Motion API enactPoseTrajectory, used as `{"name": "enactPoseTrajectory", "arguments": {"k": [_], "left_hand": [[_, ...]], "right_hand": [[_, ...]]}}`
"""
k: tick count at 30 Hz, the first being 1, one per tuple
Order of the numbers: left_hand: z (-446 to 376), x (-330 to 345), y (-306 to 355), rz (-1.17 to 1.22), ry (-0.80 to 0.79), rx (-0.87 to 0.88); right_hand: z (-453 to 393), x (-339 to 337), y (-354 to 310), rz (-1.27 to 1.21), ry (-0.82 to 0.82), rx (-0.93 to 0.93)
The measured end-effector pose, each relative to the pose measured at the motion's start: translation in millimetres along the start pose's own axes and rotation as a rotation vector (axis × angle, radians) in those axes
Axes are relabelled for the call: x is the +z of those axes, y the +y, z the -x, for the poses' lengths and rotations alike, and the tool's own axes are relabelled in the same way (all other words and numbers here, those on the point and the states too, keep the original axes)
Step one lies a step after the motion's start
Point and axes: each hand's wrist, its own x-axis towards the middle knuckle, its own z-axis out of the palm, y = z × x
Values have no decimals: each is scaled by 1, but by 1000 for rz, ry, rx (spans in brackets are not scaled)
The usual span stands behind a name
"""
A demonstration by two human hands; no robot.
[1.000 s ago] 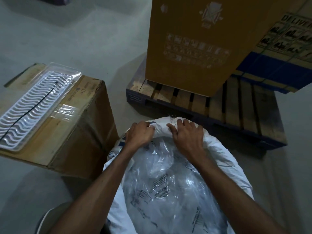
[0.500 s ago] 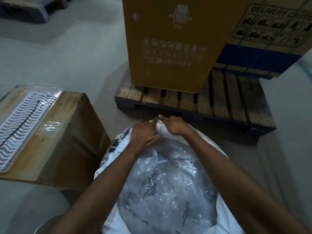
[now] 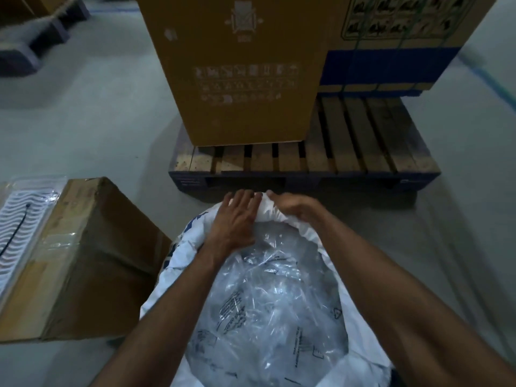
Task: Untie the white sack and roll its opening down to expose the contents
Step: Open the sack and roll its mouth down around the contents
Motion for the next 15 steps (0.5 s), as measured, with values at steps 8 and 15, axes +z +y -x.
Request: {"name": "enactPoseTrajectory", "arguments": {"k": [8, 15], "left_hand": [[-50, -19, 21, 180, -202, -298], [-67, -39, 24, 34, -454, -180]], "right_hand": [[29, 24, 53, 576, 686, -165], [39, 18, 75, 229, 590, -2]]}}
